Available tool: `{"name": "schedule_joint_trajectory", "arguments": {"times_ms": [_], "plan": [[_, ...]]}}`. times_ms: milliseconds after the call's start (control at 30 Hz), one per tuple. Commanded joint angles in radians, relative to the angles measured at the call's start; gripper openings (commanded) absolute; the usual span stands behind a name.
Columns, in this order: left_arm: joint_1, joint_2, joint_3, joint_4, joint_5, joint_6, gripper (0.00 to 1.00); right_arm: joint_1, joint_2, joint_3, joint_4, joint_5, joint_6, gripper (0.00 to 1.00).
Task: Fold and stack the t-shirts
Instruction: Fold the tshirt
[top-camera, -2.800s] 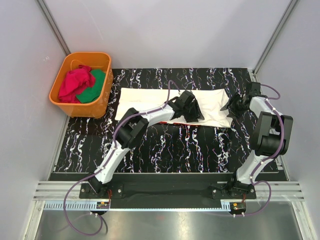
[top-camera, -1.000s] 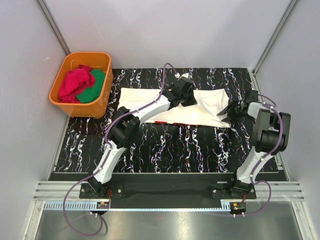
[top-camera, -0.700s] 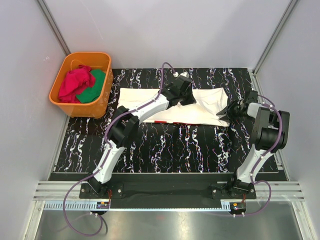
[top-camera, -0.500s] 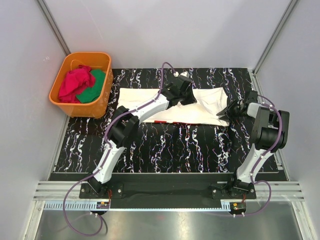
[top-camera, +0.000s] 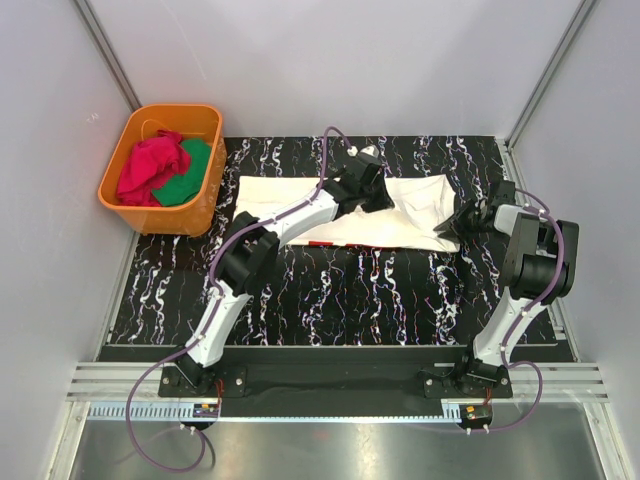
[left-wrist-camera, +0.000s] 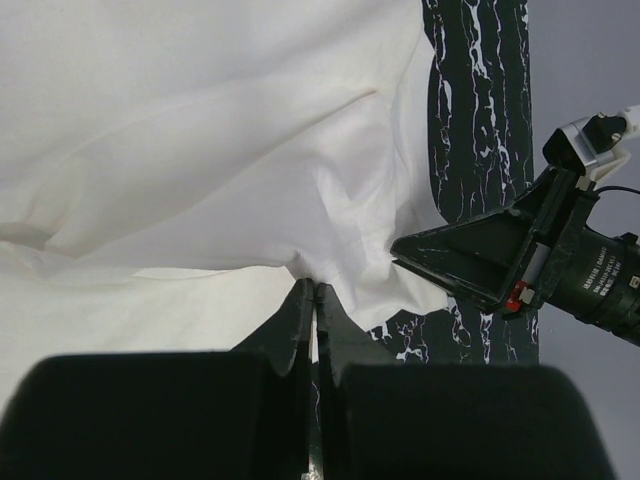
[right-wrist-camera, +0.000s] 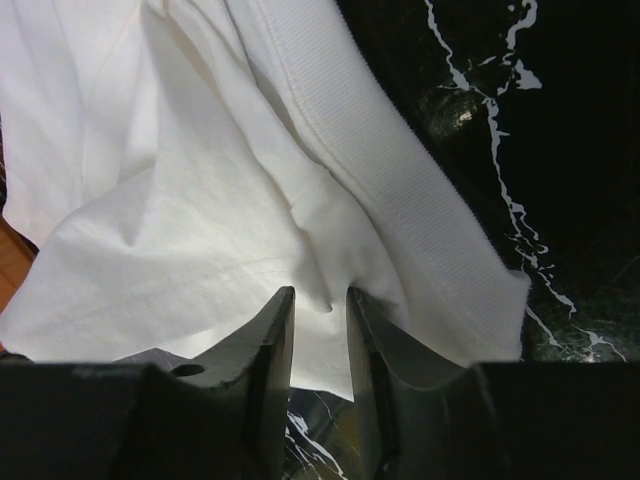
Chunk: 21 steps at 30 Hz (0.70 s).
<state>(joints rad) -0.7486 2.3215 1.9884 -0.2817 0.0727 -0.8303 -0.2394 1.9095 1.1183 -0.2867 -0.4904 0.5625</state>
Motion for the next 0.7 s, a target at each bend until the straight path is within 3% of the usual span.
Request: {"name": "schedule_joint_trajectory", "arguments": {"times_ms": [0,100,133,300,667], "plan": [[0.000,-0.042,-0.020,0.059,0.016,-0.001,0.00,0.000,-0.006,0.029,0.001,0.001,-0.012,0.36],[0.000,-0.039,-0.019,0.062,0.027,-0.007,0.00,0.002,0.003,0.037,0.001,-0.007,-0.009,0.29],[0.000,-0.039,-0.020,0.061,0.027,-0.006,0.00,0.000,0.002,0.038,0.007,-0.007,-0.003,0.21],[0.000,-0.051,-0.039,0.073,0.024,-0.003,0.00,0.000,0.013,0.066,0.011,-0.037,0.011,0.00],[0.040,-0.070,-0.059,0.160,0.036,0.065,0.00,0.000,-0.009,0.167,0.072,-0.105,0.053,0.00]]}}
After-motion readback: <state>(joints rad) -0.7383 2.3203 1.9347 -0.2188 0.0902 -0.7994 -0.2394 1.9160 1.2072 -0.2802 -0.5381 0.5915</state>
